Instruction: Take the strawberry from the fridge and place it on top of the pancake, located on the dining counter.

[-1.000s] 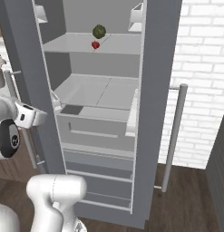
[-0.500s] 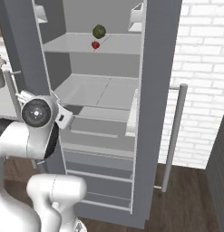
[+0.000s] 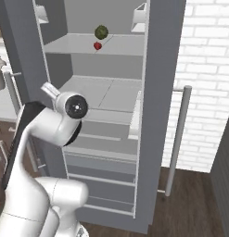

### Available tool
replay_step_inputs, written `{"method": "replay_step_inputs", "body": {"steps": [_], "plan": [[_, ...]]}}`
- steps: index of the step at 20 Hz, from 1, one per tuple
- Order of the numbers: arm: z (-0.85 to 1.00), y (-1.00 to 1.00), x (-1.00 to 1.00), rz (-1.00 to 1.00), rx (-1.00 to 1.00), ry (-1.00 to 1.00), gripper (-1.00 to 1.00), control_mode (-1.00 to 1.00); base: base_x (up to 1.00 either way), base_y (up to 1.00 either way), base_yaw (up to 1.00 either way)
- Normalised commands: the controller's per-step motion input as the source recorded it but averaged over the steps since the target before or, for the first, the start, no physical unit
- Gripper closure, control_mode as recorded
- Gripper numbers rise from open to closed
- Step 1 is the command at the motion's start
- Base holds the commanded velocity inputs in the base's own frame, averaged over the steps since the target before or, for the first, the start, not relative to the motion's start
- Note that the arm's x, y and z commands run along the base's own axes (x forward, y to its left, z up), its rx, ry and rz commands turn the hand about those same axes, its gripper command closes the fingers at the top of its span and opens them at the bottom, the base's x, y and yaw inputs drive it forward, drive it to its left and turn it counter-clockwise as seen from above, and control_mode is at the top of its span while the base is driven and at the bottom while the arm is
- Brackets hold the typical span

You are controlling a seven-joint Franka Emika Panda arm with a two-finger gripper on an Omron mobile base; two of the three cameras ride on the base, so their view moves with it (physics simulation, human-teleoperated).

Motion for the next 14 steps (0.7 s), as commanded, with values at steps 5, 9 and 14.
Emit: {"method": "replay_step_inputs", "body": {"steps": [5, 9, 14], "plan": [[-0.14, 0.01, 0.73, 0.12, 0.16, 0.22, -1.00, -1.00, 0.00, 0.00, 0.00], [-0.30, 0.11, 0.74, 0.16, 0.09, 0.21, -1.00, -1.00, 0.00, 0.00, 0.00], [-0.38, 0.23, 0.56, 0.18, 0.06, 0.12, -1.00, -1.00, 0.00, 0.00, 0.00]]}}
